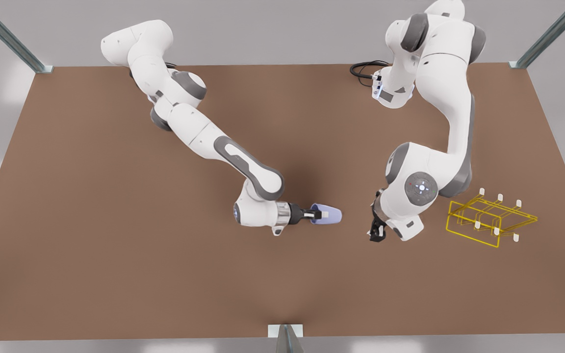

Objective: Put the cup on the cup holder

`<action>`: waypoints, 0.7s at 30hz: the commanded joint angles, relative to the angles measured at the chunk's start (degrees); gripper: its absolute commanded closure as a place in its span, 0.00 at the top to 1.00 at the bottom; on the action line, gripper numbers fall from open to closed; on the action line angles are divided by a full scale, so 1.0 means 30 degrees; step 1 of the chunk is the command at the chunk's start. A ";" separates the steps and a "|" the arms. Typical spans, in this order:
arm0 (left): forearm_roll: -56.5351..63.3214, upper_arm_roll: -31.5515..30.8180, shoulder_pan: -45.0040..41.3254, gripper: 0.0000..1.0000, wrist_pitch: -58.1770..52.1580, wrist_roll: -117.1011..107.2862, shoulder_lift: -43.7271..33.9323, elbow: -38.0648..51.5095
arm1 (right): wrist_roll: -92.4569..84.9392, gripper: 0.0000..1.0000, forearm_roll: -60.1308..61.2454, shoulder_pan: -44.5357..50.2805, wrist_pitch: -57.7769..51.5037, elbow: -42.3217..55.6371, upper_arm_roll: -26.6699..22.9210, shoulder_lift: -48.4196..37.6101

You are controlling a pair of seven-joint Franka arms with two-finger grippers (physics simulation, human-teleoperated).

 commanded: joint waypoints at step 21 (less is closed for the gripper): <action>0.2109 0.0057 -0.3993 1.00 0.2611 -1.1052 0.1676 -0.1512 | 0.0365 1.00 -1.8178 -1.4247 -1.5474 -1.3180 -0.2115 -2.1738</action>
